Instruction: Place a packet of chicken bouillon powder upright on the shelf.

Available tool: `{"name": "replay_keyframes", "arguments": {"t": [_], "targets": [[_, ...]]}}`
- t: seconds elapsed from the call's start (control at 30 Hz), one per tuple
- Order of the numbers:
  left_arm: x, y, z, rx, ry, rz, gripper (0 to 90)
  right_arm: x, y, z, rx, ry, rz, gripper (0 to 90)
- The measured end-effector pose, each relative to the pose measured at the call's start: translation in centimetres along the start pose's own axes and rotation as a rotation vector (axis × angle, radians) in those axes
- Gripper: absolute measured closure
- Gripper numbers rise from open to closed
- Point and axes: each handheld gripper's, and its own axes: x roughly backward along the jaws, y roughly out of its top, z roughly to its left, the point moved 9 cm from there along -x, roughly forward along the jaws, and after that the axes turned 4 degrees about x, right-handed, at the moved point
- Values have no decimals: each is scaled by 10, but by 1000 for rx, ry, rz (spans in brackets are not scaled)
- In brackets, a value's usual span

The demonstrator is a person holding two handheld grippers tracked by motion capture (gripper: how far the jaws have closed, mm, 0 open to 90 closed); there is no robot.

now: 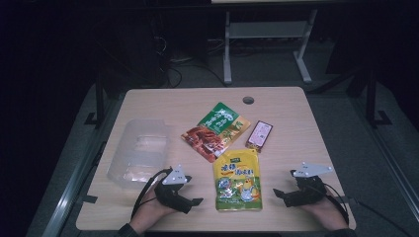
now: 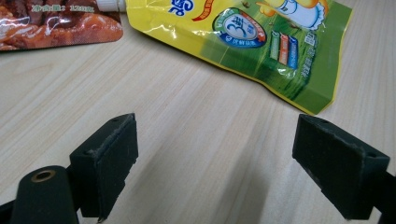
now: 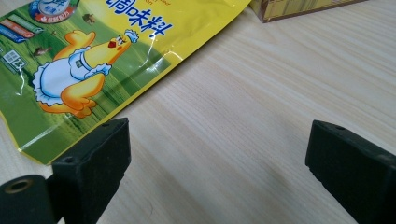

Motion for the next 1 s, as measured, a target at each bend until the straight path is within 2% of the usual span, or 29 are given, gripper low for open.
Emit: {"name": "replay_keyframes", "arguments": {"t": [0.13,0.27,0.37,0.43,0.53,0.57,0.6,0.63,0.73,0.83,0.87,1.0], "targets": [[0,2,-2,-9,-2,-7,136,3,-1,1,0,-4,2,90],[0,5,-6,-15,-7,-16,137,8,1,4,-20,11,2,160],[-1,5,-8,-13,-13,-16,137,10,4,7,-12,20,-1,352],[-1,5,-8,-23,-14,-11,137,10,8,11,-10,40,1,517],[-1,5,-9,-20,-15,-17,137,6,19,16,-10,65,-2,687],[-1,6,-9,-21,-15,-18,137,3,22,17,0,68,7,726],[-1,5,-9,-24,-15,-16,137,-2,28,21,22,83,11,804],[-1,5,-9,-24,-15,-16,137,-2,28,21,22,83,11,804],[-1,6,-10,-22,-18,-21,137,-9,39,25,49,109,-5,893],[-1,8,-12,-11,-22,-34,137,-18,47,24,49,122,4,898],[-2,7,-12,-16,-23,-30,137,-25,48,23,56,128,34,898],[-2,7,-11,-15,-25,-29,137,-37,45,25,63,143,75,898]]}}
